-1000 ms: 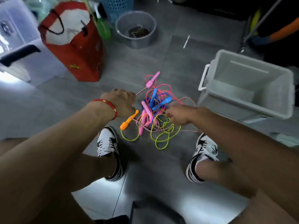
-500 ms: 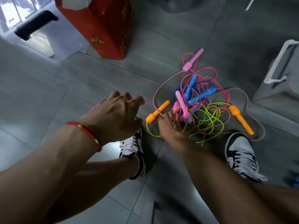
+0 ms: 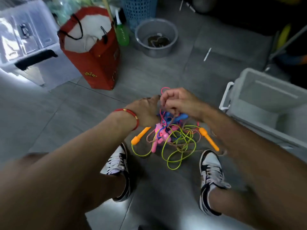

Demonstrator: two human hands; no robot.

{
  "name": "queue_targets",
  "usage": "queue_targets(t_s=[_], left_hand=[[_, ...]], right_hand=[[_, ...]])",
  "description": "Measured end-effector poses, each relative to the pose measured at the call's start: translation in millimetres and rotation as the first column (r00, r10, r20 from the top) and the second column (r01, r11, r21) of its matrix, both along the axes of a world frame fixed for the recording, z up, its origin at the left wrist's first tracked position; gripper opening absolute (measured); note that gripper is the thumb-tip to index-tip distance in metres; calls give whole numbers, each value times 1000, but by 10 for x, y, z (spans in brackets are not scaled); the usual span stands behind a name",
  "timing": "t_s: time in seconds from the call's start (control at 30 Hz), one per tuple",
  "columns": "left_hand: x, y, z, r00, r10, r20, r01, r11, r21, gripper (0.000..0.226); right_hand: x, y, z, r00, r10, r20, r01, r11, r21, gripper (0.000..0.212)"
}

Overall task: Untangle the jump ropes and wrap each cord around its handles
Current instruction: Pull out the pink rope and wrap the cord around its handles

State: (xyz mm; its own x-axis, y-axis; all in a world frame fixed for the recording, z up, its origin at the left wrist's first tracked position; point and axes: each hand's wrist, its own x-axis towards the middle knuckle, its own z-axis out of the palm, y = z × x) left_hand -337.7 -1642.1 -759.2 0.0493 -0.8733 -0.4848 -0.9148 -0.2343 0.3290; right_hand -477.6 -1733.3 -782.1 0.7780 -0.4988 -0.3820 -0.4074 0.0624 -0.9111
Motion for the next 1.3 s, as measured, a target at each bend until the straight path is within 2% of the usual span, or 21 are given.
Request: queue_targets(t_s=[0.07,0.13,0.2,0.27,0.33,0.4,0.47,0.57,0.63,0.73,0.8,0.87,0.93,0.97,1.03,1.07,1.1,1.17,1.23,1.27,1.3], left_hand=[[-194,-154,54,994,15,-105,-20,999,-47,47],[-316,-263,32,988,36,-152,-51,994,-98,28],[-327,-288,-15,988,96,-118,-114,981,-156,25],[-274,-234,-67,977,194,-91,-209,957,-202,28],[-232,-156,-113,957,261,-125,-283,934,-217,27],[-251,-41,-123,929,291,-229,-331,931,-157,25],[-348,114,-115,916,248,-314,-280,958,-62,20],[-561,414,-83,918,119,-378,-92,992,89,20],[-693,641,-63,874,109,-474,-24,983,181,17],[-842,945,30,738,167,-654,145,907,396,31],[-831,1105,43,605,305,-735,237,813,532,44],[-795,1215,-10,485,464,-742,282,720,634,58],[-846,1274,-125,399,603,-690,160,696,700,45],[-901,1278,-207,319,681,-660,54,682,730,39],[-1012,1232,-350,80,794,-602,-137,607,783,41],[-1059,1185,-366,4,811,-585,-208,573,792,39],[-1085,1138,-380,-27,804,-594,-275,565,778,32],[-1082,1085,-370,60,765,-642,-460,592,662,16],[-1043,1100,-330,236,715,-658,-533,662,527,11],[-1038,1127,-302,315,689,-653,-528,699,483,11],[-1047,1169,-267,360,665,-654,-512,727,457,11]], right_hand=[[-192,-45,503,998,59,24,-56,994,-90,15],[-417,-57,917,999,45,-24,-50,962,-267,10],[-698,-70,1255,997,-6,-78,-30,887,-460,10],[-1004,-109,1455,993,-57,-101,-15,801,-598,12],[-1293,-127,1461,982,-130,-136,-4,710,-704,7],[-1518,-79,1265,962,-235,-142,62,689,-723,10],[-1612,25,998,937,-309,-161,116,713,-691,13],[-1471,180,861,949,-209,-234,32,806,-591,18],[-1349,325,948,967,-79,-244,-48,880,-472,25],[-1280,639,1090,955,165,-245,-224,946,-235,25],[-1286,860,1131,943,295,-154,-309,948,-74,21],[-1304,1014,1145,942,332,-44,-332,943,7,17],[-1339,1109,1082,944,328,23,-329,942,62,16],[-1367,1147,1020,939,343,34,-344,934,95,15],[-1427,1235,898,905,426,2,-423,897,125,11],[-1463,1283,851,878,478,-24,-471,872,133,10],[-1502,1322,801,855,516,-48,-506,851,143,10],[-1560,1332,715,870,486,-80,-463,864,198,12],[-1605,1213,575,950,257,-180,-226,958,174,14],[-1629,1110,488,955,139,-262,-128,990,59,15],[-1647,998,409,932,63,-357,-107,989,-103,15]])
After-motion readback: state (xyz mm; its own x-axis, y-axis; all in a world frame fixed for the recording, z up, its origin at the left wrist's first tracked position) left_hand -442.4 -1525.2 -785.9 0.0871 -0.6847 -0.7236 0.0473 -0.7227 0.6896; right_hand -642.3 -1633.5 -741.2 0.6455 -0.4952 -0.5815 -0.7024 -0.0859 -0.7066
